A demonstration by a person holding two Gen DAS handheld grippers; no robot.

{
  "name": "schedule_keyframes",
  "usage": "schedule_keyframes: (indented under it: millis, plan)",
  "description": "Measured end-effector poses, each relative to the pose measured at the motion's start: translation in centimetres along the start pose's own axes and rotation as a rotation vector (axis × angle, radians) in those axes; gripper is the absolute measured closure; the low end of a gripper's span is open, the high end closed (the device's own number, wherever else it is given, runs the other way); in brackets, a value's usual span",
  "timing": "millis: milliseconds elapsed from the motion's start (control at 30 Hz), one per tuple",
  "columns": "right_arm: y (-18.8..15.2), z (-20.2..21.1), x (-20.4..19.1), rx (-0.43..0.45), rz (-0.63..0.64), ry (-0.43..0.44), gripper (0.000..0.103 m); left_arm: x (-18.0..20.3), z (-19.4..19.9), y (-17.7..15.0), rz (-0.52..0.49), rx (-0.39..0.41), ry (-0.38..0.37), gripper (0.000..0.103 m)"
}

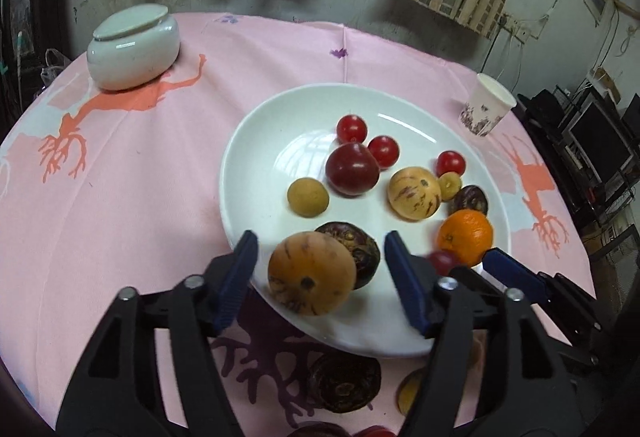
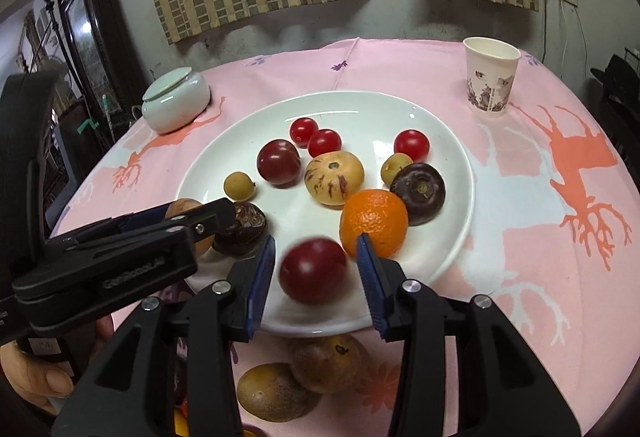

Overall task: Organize fruits
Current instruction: 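Carry the apple and striped fruit over the white plate and open both tools, then move both open tools back toward the fruit pile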

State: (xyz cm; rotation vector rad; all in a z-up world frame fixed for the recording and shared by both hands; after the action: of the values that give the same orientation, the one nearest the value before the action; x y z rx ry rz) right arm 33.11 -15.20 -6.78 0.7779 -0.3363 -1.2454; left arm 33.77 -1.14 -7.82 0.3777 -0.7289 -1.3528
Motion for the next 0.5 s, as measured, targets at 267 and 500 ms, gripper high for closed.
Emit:
schedule_keyframes:
  millis: [267, 500]
  plan:
    - [-0.1, 3.5, -0.2, 0.048, 0.035, -0.003, 0.036, 0.3, 4.2, 0.2, -0.044, 0.079, 0.012, 0.02]
    - [-2.0, 6.8, 0.4, 0.065, 0.088, -0.056, 0.034, 0.2, 6.5, -1.7, -0.069, 0.078, 0.013, 0.018]
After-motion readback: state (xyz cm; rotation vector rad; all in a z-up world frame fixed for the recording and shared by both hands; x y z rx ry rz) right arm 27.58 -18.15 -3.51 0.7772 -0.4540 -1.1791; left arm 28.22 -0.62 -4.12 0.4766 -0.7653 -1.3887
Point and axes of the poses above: each gripper's, at about its wrist camera, not at the fingertips, and z roughly against the way its jaws point, x to its right, y to its top, the point moved 10 cm from there along -z, roughly the way its jaws point, and after that the axes turned 3 degrees about -y, right-handed, at the moved point
